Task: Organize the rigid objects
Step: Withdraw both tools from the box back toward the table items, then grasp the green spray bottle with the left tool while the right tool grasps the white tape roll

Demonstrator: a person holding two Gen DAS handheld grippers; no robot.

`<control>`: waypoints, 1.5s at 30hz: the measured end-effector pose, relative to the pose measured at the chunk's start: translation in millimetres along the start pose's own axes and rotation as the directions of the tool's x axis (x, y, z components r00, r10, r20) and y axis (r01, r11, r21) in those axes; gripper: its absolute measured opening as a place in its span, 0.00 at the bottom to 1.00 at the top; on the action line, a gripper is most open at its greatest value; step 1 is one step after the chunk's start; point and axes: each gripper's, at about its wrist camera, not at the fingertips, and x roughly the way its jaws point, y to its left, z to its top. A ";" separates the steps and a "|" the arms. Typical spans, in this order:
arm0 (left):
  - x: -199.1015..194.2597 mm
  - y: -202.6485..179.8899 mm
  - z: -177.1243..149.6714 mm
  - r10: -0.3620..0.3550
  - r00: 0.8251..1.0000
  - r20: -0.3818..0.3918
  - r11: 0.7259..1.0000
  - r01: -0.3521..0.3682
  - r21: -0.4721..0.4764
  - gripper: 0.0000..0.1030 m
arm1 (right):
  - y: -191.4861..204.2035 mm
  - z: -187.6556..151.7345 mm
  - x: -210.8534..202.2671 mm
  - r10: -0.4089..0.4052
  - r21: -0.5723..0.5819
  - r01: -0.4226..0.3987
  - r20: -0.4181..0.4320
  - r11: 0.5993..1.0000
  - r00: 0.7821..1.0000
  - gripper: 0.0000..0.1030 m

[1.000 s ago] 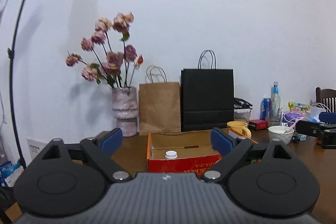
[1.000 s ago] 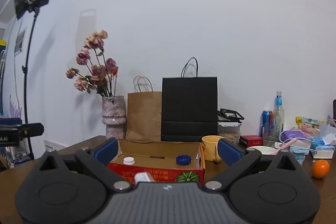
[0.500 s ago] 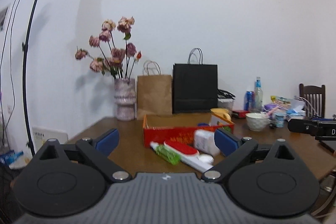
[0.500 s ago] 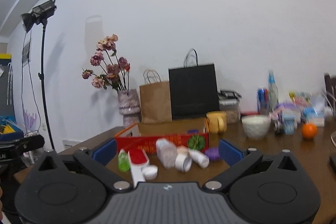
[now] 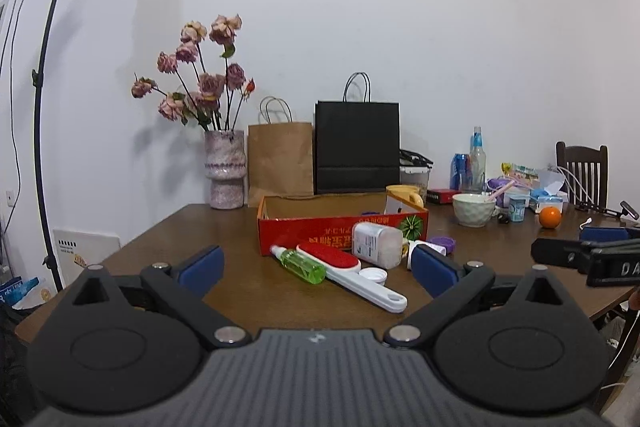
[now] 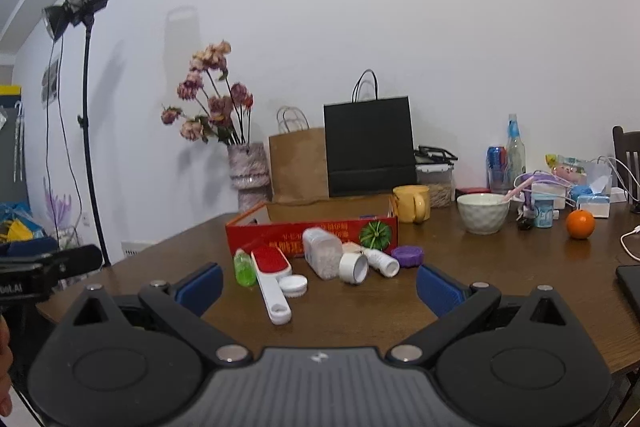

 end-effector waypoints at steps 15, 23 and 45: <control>90.8 0.9 -3.1 0.042 0.992 -0.117 0.999 -0.045 -0.023 0.99 | -27.4 6.1 87.4 0.009 0.027 -0.006 -0.109 1.000 0.994 0.93; 174.6 11.3 2.6 0.006 0.973 -0.232 0.996 -0.028 -0.090 0.96 | -38.9 18.8 143.5 0.041 0.001 -0.041 -0.166 0.999 0.985 0.92; 293.7 76.0 -12.0 0.064 0.891 -0.449 0.975 -0.152 -0.161 0.82 | -41.2 27.6 288.6 0.058 -0.145 -0.110 -0.325 0.983 0.944 0.82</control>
